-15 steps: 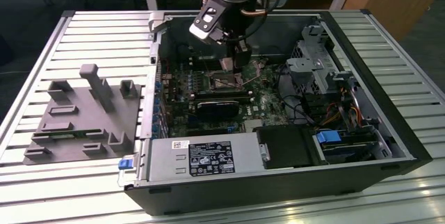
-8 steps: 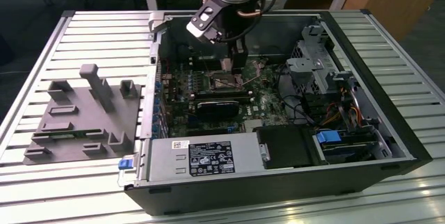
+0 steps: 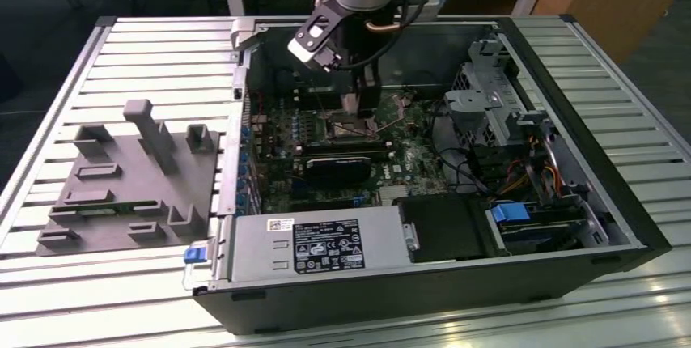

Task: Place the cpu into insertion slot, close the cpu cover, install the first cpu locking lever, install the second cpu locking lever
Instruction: 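Place the cpu into insertion slot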

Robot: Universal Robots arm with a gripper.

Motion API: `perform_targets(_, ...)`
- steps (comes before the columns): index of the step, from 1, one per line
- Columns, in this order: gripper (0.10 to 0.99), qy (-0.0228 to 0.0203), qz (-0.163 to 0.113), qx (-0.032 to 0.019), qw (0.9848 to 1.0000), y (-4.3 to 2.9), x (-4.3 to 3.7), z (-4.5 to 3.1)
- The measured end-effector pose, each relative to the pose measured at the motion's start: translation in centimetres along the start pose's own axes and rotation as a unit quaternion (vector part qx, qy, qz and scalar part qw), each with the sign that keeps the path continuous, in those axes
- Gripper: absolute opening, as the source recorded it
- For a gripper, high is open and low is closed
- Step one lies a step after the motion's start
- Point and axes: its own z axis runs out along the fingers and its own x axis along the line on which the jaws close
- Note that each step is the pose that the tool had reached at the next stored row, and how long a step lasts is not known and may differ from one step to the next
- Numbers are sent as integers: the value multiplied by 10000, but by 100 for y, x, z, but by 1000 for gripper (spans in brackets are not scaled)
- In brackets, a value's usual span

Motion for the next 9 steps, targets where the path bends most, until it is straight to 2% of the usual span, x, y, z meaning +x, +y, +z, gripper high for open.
perform_targets(9, 537, 0, -1, 0, 10000, -40, 3, 112)
